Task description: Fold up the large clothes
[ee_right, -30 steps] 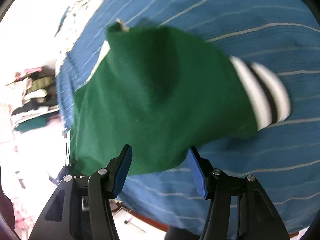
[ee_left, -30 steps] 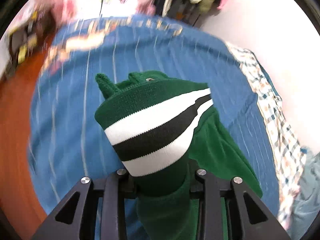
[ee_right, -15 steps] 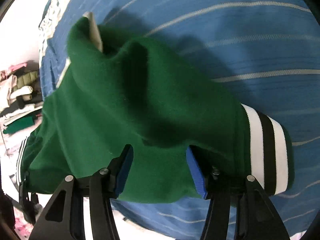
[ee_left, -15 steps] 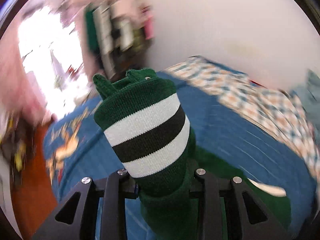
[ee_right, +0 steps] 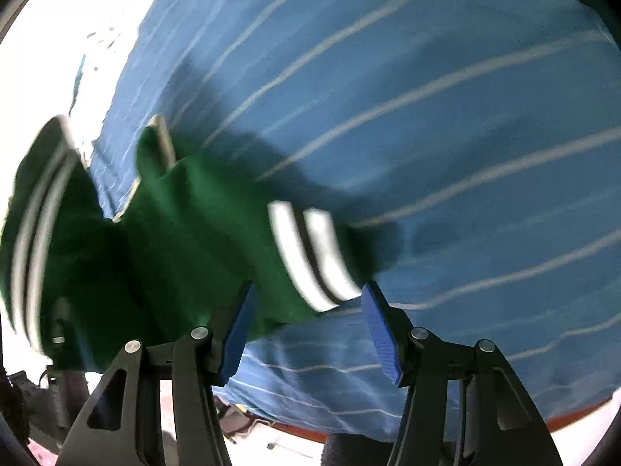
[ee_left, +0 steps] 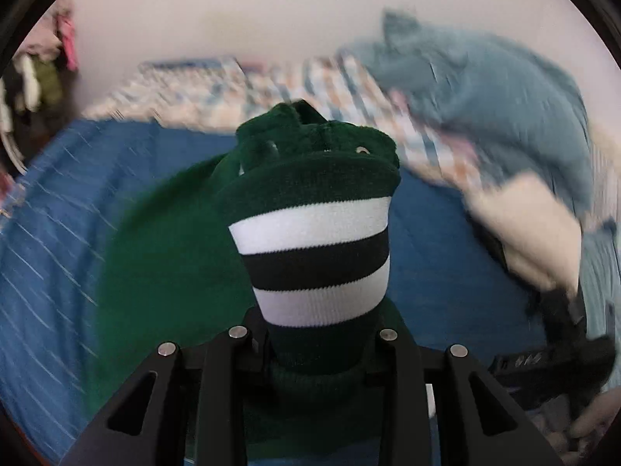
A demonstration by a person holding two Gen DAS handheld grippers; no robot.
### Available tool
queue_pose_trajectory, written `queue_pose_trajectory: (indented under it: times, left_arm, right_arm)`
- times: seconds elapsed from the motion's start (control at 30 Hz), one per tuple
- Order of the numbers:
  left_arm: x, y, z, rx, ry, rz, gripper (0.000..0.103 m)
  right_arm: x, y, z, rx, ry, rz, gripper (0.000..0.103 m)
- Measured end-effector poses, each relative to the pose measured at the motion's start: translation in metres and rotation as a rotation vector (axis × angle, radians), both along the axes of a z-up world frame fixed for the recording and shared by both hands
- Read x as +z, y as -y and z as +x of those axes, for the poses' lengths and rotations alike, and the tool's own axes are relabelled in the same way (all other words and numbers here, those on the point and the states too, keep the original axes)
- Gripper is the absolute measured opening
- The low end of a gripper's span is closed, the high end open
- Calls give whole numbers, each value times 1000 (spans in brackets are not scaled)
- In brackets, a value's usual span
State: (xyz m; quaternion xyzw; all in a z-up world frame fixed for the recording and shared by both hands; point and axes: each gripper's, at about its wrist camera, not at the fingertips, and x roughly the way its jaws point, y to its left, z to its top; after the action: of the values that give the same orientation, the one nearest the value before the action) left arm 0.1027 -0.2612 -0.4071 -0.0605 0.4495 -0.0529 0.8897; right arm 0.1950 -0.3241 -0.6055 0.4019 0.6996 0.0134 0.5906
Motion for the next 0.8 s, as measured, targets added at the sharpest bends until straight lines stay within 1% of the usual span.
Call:
queue_pose_trajectory:
  times: [0.03,0.1,0.17,0.2,0.23,0.27,0.3,0.33,0.37,0.4,0.43,0.47,0.5,0.53,0.6,0.67,0.7,0.73,0.8]
  left_arm:
    - [-18,13,2,-17,-40,14,24]
    - [-52,30,3,-39,-124,79,24]
    - [-64,34,4,-46,-165,122,25]
    - [-64,35,5,-50,-175,145,27]
    - [-60,37,3,-53,-174,157,27]
    - [-55,38,1,-53,-166,173,29]
    - [-50,39,-2,-55,-154,196,33]
    - [-41,38,-5,-69,-147,202,50]
    - [-39,35,-11,-84,-144,174,65]
    - [-30,29,-15,-90,-139,139,97]
    - [-26,22,-19,-85,-133,121,102]
    - [-20,14,-22,-77,-133,102,102]
    - [-12,7,-27,-58,-145,93,102]
    - [-12,2,-31,-42,-156,87,102]
    - [-9,-17,-42,34,-187,93,102]
    - [-6,-51,-58,155,-216,143,102]
    - [-8,-67,-65,207,-225,176,102]
    - [-11,-87,-73,283,-246,245,102]
    - [-24,-125,-84,391,-303,338,102]
  right_arm:
    - [-3,7,-5,-6,-12,-9,58]
    - [-6,15,-12,-2,-30,-31,58]
    - [-4,8,-14,13,-28,-49,59]
    - [-3,7,-15,30,-30,-59,64]
    - [-1,4,-11,47,-25,-72,76]
    - [2,3,-11,58,-7,-83,81]
    - [7,5,-11,67,24,-94,85]
    - [15,5,-9,84,74,-106,85]
    - [23,1,-5,104,107,-110,86]
    - [29,3,-4,125,134,-115,86]
    - [34,2,0,136,151,-119,87]
    - [44,1,7,152,181,-114,88]
    - [47,0,12,153,195,-101,89]
    - [53,-8,22,148,215,-70,90]
    - [63,-16,41,145,264,26,91]
    - [68,-32,61,168,296,72,91]
    - [70,-39,65,183,303,75,91]
    - [71,-54,73,207,312,73,91]
    - [77,-79,91,267,337,88,91]
